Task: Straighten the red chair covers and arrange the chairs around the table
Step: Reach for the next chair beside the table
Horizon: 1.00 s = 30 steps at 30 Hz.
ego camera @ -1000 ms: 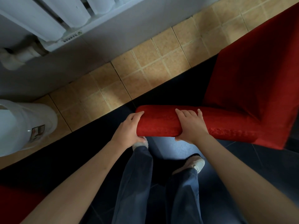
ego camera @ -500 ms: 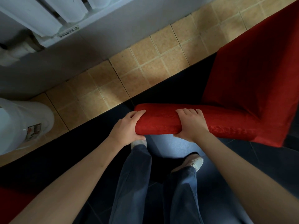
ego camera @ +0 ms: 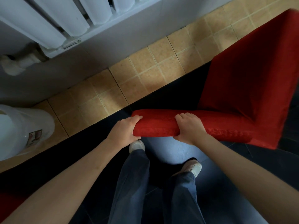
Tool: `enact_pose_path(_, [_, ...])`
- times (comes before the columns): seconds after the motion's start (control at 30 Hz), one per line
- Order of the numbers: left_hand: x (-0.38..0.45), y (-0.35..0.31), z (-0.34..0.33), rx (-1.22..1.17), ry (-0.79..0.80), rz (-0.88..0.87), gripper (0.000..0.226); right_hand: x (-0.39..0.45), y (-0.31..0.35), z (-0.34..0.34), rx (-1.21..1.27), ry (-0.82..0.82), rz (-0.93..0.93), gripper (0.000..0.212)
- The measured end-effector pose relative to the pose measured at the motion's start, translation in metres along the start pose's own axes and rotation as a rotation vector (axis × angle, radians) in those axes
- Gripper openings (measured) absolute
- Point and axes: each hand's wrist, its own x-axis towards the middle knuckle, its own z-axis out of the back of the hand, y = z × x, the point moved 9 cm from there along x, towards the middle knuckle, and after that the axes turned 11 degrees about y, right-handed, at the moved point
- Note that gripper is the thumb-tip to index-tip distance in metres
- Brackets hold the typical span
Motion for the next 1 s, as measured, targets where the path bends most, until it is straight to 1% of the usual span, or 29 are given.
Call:
enact_pose_path(0.27, [0.000,-0.021,0.037,0.061,-0.062,-0.039,0.077,-0.009,-0.011,0.038,-0.017,-0.077,0.031,0.059])
enact_pose_path(0.37, [0.001,-0.032,0.049,0.101,-0.060,-0.042,0.075,-0.015,-0.014,0.054,-0.028,-0.099,0.041,0.064])
enact_pose_path(0.63, [-0.010,-0.070,0.074,0.177,-0.063,-0.053,0.061,-0.041,-0.024,0.082,-0.035,-0.114,0.044,0.062])
enact_pose_path(0.73, [-0.017,-0.094,0.087,0.221,-0.066,-0.064,0.058,-0.056,-0.032,0.095,-0.028,-0.128,0.035,0.062])
enact_pose_path(0.87, [-0.029,-0.136,0.112,0.272,-0.094,-0.119,0.054,-0.081,-0.045,0.115,0.028,-0.165,0.013,0.059])
enact_pose_path(0.93, [-0.038,-0.156,0.124,0.254,-0.134,-0.151,0.056,-0.097,-0.053,0.126,0.051,-0.197,0.006,0.058])
enact_pose_path(1.0, [-0.052,-0.174,0.139,0.189,-0.269,-0.211,0.058,-0.113,-0.062,0.138,0.070,-0.222,-0.003,0.054])
